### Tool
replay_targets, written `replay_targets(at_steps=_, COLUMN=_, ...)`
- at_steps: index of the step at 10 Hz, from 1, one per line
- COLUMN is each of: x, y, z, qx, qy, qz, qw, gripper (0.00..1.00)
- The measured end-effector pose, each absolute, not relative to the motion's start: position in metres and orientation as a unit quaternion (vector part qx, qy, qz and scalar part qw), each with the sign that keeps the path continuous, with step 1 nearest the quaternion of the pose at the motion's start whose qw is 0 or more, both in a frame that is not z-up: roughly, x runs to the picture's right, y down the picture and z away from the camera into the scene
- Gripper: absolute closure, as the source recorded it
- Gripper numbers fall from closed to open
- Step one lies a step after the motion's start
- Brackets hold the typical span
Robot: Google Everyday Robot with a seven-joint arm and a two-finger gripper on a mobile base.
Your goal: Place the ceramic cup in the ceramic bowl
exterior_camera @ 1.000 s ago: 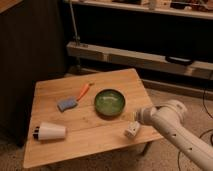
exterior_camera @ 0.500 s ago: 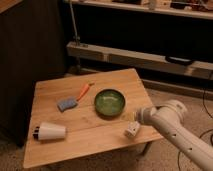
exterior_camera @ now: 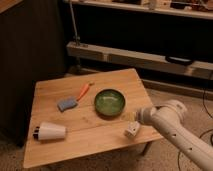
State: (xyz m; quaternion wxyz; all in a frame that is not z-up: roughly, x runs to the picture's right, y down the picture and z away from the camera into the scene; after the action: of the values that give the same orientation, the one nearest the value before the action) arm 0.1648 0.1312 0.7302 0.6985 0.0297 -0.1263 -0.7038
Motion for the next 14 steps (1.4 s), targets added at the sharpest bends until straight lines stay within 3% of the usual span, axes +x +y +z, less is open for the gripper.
replay_targets(at_steps=7, x=0.166, y=0.129, z=0.731, qx=0.028, qy=-0.128, qz=-0.706, qw=0.695, gripper=0.2)
replay_targets(at_steps=14, x=0.085, y=0.07, z=0.764, qx=-0.039, qy=-0.258, qz=-0.77, qw=0.582, gripper=0.2)
